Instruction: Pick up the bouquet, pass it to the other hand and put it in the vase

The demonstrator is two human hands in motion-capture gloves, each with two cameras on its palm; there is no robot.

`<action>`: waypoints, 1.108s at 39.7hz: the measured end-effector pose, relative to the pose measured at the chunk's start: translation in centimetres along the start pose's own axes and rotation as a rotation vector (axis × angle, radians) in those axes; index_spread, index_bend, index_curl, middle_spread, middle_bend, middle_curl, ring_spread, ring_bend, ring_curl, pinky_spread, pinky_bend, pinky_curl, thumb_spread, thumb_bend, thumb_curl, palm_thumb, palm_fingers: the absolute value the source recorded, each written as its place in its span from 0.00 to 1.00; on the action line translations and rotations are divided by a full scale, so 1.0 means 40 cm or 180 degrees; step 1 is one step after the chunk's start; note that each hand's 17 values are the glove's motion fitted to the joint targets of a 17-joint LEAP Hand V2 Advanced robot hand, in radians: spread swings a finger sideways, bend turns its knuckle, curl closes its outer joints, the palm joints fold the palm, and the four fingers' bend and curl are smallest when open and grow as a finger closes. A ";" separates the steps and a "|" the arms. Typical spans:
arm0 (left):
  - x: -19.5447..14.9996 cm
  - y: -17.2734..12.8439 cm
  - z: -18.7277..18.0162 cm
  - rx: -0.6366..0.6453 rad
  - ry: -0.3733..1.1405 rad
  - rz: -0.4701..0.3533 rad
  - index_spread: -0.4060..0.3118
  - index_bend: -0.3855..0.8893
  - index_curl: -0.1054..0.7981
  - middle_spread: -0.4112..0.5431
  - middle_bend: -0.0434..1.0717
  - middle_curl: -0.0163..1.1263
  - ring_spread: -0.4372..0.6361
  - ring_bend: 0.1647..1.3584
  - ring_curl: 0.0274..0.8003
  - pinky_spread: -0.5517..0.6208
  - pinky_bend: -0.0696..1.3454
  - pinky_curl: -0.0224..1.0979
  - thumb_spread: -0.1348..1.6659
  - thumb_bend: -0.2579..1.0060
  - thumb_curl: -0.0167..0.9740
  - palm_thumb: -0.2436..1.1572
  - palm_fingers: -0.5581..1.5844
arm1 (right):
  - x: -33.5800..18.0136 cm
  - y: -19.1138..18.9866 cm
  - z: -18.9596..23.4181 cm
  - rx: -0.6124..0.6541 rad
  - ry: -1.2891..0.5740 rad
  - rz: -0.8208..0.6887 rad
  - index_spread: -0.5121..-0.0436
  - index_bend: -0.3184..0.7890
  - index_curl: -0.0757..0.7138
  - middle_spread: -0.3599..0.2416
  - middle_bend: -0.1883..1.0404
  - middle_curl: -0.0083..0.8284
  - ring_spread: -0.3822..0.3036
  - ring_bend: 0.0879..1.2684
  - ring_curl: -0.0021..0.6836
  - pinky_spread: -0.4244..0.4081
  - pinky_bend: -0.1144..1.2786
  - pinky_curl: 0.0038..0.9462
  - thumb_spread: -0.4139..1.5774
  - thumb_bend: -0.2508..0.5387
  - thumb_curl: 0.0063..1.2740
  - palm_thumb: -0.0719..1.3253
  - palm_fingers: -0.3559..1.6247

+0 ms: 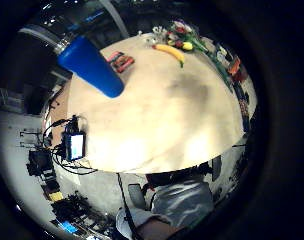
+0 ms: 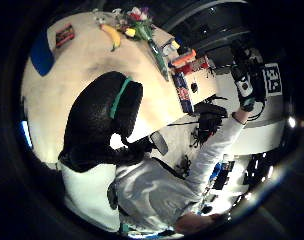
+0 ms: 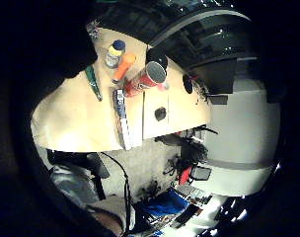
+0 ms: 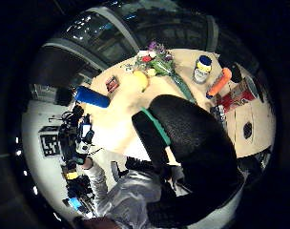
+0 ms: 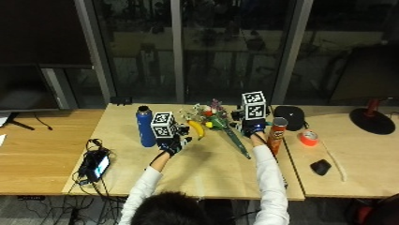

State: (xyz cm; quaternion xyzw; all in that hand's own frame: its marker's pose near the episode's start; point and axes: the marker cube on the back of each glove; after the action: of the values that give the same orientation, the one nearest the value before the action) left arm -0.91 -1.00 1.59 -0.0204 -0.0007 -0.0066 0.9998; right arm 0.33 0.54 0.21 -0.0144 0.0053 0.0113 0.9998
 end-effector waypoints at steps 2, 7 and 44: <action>-0.005 -0.009 0.011 -0.0042 -0.0017 -0.0027 0.54 0.53 0.24 0.54 0.23 0.09 0.60 0.17 0.08 0.66 0.21 0.09 0.40 0.30 0.08 0.32 0.45 | 0.007 0.012 0.006 -0.0053 -0.0009 0.0030 0.54 0.37 0.14 0.53 0.35 0.11 0.56 0.26 0.15 0.65 0.36 0.12 0.50 0.55 0.04 0.26 0.34; 0.002 -0.010 0.013 -0.0060 -0.0072 -0.0068 0.53 0.50 0.30 0.58 0.22 0.14 0.67 0.19 0.14 0.72 0.20 0.13 0.54 0.29 0.11 0.33 0.44 | 0.036 0.050 0.017 -0.0101 -0.0130 0.0033 0.37 0.38 0.18 0.50 0.35 0.17 0.58 0.28 0.23 0.70 0.39 0.19 0.63 0.52 0.06 0.26 0.30; -0.030 0.022 -0.008 0.0062 0.0241 0.0172 0.55 0.44 0.50 0.64 0.19 0.26 0.77 0.21 0.24 0.80 0.19 0.25 0.72 0.19 0.26 0.35 0.41 | 0.043 -0.251 0.234 -0.0443 -0.1299 0.1013 0.64 0.31 0.14 0.73 0.40 0.39 0.59 0.56 0.49 0.70 0.64 0.39 0.75 0.29 0.19 0.29 0.43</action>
State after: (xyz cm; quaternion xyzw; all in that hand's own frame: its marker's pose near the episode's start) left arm -2.08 -0.11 1.23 -0.0104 0.0376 0.0197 0.9990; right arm 2.37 -9.19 9.85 -0.0794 -0.1951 0.1712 0.9625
